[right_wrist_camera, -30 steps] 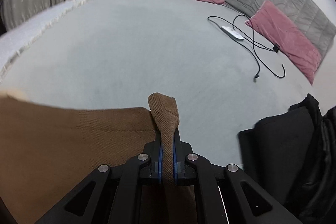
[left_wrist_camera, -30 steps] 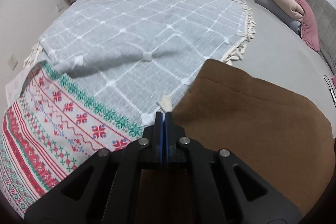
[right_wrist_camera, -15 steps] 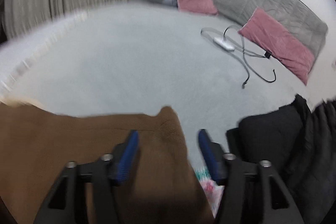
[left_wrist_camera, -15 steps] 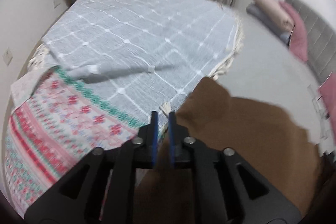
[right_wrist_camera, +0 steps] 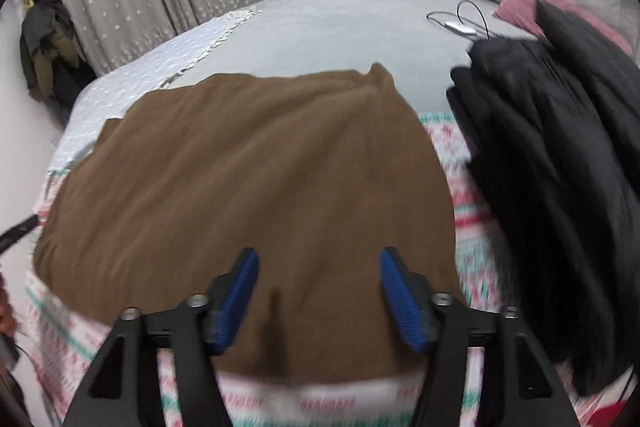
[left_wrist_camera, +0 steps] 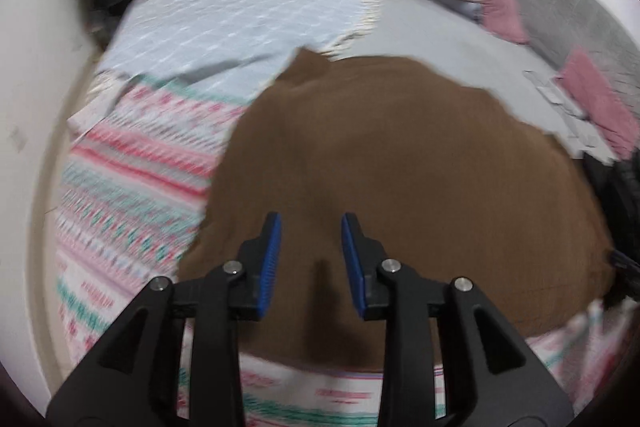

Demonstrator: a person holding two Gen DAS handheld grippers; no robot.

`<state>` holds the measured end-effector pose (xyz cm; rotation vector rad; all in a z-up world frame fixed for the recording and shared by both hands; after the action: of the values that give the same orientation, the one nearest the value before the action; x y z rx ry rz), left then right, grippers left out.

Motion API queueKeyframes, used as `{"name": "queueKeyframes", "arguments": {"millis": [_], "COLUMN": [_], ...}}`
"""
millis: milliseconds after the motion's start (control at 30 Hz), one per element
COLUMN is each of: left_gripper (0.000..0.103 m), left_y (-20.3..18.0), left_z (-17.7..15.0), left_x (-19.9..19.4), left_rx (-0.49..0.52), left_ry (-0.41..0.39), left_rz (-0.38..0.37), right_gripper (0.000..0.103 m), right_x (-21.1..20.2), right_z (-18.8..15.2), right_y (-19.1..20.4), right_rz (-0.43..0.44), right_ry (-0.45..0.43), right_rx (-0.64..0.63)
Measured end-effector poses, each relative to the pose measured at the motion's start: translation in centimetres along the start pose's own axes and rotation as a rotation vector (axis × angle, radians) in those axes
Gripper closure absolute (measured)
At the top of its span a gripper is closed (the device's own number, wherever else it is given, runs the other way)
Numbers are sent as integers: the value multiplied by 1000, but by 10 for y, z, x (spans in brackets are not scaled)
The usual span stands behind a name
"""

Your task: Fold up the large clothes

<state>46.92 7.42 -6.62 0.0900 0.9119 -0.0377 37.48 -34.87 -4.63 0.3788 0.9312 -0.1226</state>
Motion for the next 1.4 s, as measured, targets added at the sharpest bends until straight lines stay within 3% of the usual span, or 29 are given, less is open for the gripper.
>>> {"name": "queueKeyframes", "arguments": {"millis": [67,167,267,400,500,567,700,733,767,833,1000,1133,1200,1267,1400], "left_gripper": [71,77,77,77,77,77,77,77,76,75,70,70,70,70,70], "left_y": [20,34,32,31,25,29,42,38,30,10,-78,-146,-175,-201,-209], "left_z": [-16,-23,-27,-34,-35,-34,-33,-32,-32,-33,-36,-36,-34,-33,-38], "left_x": [16,15,19,28,29,29,4,-10,-20,-35,-52,-51,-45,-33,1], "left_rx": [-60,-79,-71,-83,-62,-82,-138,-125,-96,-48,124,286,371,458,447], "left_ry": [58,25,51,64,64,72,78,67,57,38,10,-10,-14,-18,56], "left_rz": [-3,7,15,26,60,38,-15,-35,-55,-87,-184,-233,-218,-150,-119], "right_gripper": [57,68,70,77,78,78,73,66,60,32,30,30,30,30,30], "right_x": [-8,10,30,69,73,71,24,6,-14,-33,-2,10,9,10,13], "right_z": [-16,-27,-19,-17,-18,-18,-20,-22,-26,-38,-68,-76,-77,-77,-77], "right_y": [-6,-18,-25,-23,-19,-15,-32,-33,-31,-31,-59,-64,-66,-66,-65], "right_rz": [-2,-31,-6,-48,-88,-110,-33,-23,-25,-30,38,140,138,145,181], "right_ry": [-29,-11,-26,-17,-53,-53,-57,-73,-91,-101,99,142,134,132,152], "right_rx": [44,62,45,-16,-38,-61,124,150,151,162,371,445,460,468,491]}}
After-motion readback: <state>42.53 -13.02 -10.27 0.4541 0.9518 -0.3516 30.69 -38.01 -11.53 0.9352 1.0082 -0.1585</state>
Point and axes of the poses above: each gripper's, at about its wrist camera, not at the fingertips, and x roughly the way its jaws point, y to its left, z to its top, the point moved 2 cm from there along x, roughly the way its jaws point, and after that the axes turned 10 degrees about x, right-handed, at the moved point
